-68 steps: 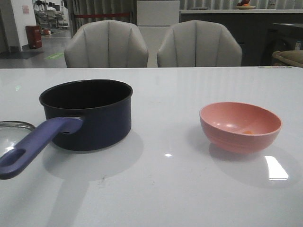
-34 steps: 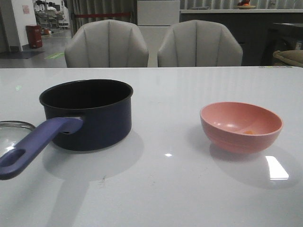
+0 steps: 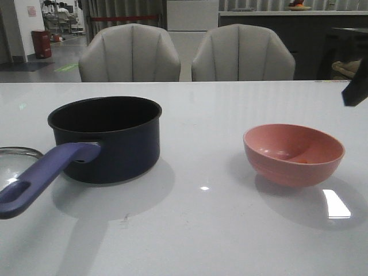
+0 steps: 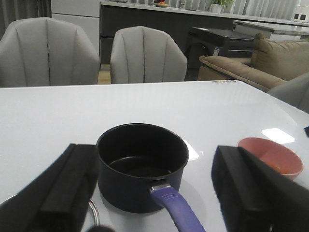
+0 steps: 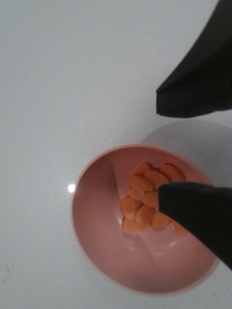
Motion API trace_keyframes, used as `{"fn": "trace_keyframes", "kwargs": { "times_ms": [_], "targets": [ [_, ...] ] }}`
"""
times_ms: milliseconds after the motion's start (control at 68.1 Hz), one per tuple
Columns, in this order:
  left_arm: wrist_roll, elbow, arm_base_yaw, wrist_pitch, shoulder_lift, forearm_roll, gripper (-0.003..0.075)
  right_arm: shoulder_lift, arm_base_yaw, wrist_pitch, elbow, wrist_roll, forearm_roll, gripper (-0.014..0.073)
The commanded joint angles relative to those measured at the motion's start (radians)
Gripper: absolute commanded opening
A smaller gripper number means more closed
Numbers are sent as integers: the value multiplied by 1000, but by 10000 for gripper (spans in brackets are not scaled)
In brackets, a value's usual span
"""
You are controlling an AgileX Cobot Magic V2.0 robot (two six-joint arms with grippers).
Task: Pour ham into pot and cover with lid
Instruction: 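Grasp the rim of the pink bowl with the right gripper, then lift the pink bowl over the saucepan and tilt it with the right gripper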
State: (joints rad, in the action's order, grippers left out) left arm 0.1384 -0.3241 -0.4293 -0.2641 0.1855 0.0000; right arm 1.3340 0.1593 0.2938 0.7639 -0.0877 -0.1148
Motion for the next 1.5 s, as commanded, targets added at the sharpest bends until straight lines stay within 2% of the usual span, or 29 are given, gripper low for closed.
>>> {"fn": "trace_keyframes", "kwargs": {
  "times_ms": [0,103,264,352,426,514,778,896,1057,1263,1395,1483],
  "targets": [
    [1,-26,-5,85,8,-7,511,113,-4,-27,98,11,-2,431],
    [1,-26,-5,85,8,-7,511,242,-4,28,182,11,-7,431],
    [1,-26,-5,85,8,-7,510,334,-4,48,247,11,-7,426],
    [1,-26,-5,85,8,-7,511,360,-4,47,266,11,-7,354],
    [1,-26,-5,85,8,-7,511,375,-4,47,277,11,-8,225],
    [1,-26,-5,85,8,-7,511,377,-4,43,283,11,-8,122],
    [1,-26,-5,85,8,-7,511,324,-4,43,343,11,-34,136],
    [1,-26,-5,85,8,-7,511,305,12,121,422,31,-71,136],
    [1,-26,-5,85,8,-7,511,321,129,246,595,148,-67,136],
    [1,-26,-5,85,8,-7,511,403,297,290,817,135,-62,136],
    [1,-26,-5,85,8,-7,510,483,357,274,934,129,-62,136],
    [1,-26,-5,85,8,-7,511,517,384,184,960,129,-62,136]
  ]
}}
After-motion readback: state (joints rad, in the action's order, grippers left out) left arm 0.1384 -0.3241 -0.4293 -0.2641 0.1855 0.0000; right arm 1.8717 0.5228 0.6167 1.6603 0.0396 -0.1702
